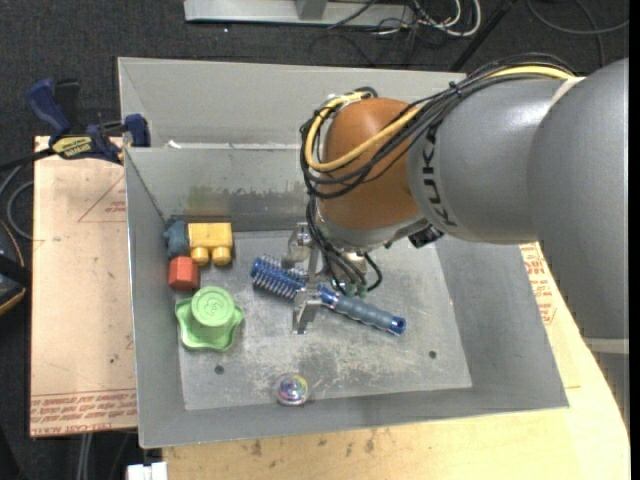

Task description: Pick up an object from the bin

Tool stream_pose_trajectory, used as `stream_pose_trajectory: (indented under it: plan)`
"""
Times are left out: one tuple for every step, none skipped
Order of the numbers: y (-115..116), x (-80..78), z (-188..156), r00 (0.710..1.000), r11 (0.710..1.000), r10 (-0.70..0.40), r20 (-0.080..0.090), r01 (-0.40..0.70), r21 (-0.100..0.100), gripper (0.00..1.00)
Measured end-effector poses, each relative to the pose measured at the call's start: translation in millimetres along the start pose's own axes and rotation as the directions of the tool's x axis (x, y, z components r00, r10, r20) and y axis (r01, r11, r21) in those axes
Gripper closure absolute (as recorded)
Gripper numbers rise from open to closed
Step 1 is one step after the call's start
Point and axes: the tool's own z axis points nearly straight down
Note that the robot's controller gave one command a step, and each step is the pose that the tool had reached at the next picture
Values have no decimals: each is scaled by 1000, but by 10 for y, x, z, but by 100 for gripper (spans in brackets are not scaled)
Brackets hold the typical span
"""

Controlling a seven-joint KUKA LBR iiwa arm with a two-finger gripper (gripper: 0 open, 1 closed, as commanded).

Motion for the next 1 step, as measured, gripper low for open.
stream_pose_trajectory:
  plan:
    - [-98, -270, 584, 988, 988, 153, 10, -153, -5, 0]
